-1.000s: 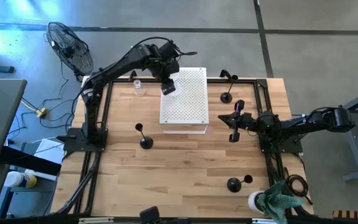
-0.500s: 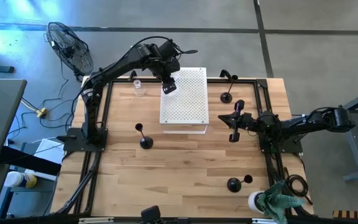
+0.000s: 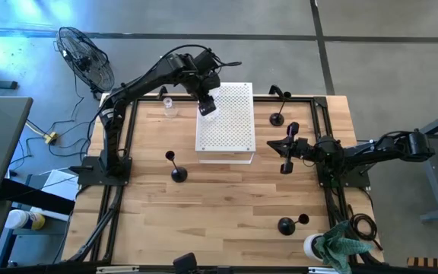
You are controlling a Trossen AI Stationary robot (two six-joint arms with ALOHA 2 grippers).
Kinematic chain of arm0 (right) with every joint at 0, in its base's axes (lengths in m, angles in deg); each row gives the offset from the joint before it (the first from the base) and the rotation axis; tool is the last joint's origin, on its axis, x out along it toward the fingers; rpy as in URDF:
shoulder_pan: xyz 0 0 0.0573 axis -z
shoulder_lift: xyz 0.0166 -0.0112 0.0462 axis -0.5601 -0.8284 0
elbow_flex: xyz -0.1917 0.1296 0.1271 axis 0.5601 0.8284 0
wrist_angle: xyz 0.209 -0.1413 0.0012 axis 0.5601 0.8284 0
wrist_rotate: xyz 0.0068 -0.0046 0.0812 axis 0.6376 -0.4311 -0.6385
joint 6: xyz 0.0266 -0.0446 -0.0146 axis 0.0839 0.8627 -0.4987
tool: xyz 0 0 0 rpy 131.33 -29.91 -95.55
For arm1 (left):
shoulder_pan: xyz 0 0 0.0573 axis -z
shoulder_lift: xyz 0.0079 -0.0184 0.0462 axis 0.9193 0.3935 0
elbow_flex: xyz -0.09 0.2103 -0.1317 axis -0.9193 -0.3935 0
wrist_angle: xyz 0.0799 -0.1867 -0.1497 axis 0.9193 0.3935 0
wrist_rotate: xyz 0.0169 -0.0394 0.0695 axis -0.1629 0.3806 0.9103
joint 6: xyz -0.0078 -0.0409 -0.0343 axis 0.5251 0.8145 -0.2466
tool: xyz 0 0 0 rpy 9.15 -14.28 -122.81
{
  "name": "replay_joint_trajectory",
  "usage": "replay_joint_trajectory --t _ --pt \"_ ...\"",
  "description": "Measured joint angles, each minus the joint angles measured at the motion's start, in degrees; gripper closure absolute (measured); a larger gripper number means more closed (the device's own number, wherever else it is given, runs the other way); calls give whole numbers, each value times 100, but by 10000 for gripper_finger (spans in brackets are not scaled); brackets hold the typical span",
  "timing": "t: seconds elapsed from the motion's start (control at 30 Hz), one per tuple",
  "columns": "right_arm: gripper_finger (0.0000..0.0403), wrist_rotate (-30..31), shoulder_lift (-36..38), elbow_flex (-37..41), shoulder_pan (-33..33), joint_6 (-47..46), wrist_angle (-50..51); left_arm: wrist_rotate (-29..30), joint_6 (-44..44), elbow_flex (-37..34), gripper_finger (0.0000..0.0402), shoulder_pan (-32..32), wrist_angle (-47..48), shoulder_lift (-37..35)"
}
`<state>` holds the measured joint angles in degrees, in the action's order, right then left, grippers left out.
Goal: Pick & Place candle stick holders
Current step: Put the bottom transparent candle holder on the shelf aligned with the other transparent candle holder
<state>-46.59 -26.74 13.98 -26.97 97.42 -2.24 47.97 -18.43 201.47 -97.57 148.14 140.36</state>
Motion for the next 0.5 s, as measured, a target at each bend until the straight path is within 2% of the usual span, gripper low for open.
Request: replay_joint_trajectory --t 0.2,0.5 --pt "403 0 1 0 0 -2 0 -188 51 0 224 11 -8 -2" --pt "403 -2 1 0 -2 -2 -2 -149 155 2 213 15 -14 -2"
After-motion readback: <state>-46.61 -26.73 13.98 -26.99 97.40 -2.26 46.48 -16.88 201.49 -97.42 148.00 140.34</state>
